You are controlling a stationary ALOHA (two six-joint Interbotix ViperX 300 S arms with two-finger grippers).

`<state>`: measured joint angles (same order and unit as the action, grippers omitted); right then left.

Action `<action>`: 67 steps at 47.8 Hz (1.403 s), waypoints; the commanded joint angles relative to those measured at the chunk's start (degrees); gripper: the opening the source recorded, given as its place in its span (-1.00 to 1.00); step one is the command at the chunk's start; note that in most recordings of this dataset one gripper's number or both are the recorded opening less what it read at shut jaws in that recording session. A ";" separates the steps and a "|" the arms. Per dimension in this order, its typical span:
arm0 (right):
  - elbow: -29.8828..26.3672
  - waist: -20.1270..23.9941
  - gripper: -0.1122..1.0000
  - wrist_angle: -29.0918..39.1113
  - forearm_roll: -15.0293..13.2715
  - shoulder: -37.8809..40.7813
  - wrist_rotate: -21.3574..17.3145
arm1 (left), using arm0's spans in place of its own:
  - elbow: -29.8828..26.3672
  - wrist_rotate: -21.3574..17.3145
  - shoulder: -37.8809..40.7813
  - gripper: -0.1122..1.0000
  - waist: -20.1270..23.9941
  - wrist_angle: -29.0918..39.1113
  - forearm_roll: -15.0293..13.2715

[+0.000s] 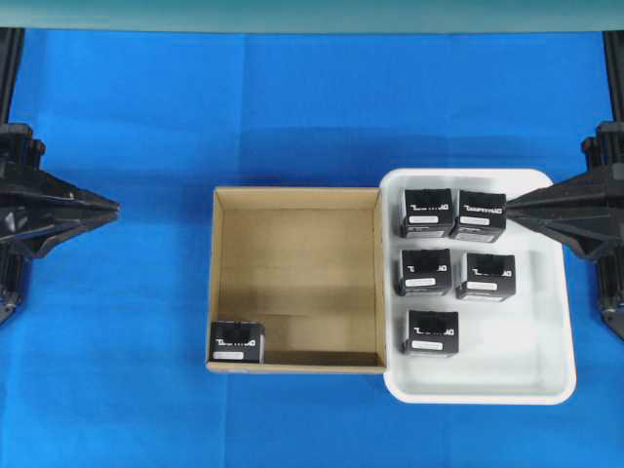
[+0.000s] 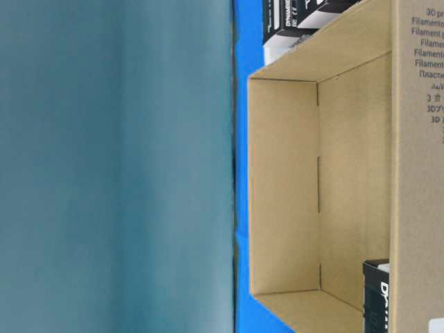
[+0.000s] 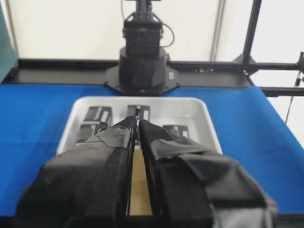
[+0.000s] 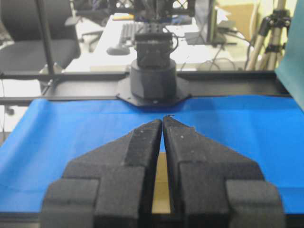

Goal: Pick the box from inside the cardboard box.
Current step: 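Swing the right arm over the cardboard box toward the servo box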

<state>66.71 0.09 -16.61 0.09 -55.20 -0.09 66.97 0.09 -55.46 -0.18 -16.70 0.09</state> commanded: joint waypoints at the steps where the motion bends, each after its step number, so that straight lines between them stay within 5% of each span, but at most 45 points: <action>1: -0.35 -0.35 -0.54 0.00 0.62 0.70 -0.70 | -1.05 0.26 0.44 -0.54 1.05 2.37 0.88; 9: -2.99 -0.35 -0.79 7.56 6.06 2.02 -3.60 | -3.16 0.35 -0.70 -0.88 0.97 8.88 0.88; 25: -15.12 -0.35 -0.83 29.53 6.15 7.12 -8.61 | -6.68 0.35 -3.34 -0.92 0.97 22.41 0.88; 40: -31.46 -1.14 -0.83 49.48 6.50 20.92 -13.62 | -7.73 0.62 -5.10 -0.92 0.88 30.15 0.79; 54: -46.67 -2.55 -0.83 67.85 8.35 37.18 -13.18 | -8.70 1.76 -5.27 -0.92 0.70 35.07 0.79; 67: -61.52 -3.43 -0.83 81.21 9.32 51.24 -7.03 | -8.96 1.93 -5.45 -0.92 0.62 37.00 0.79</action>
<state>9.23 -3.34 61.96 8.61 -7.21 -8.09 59.85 1.85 -61.08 0.62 20.04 0.79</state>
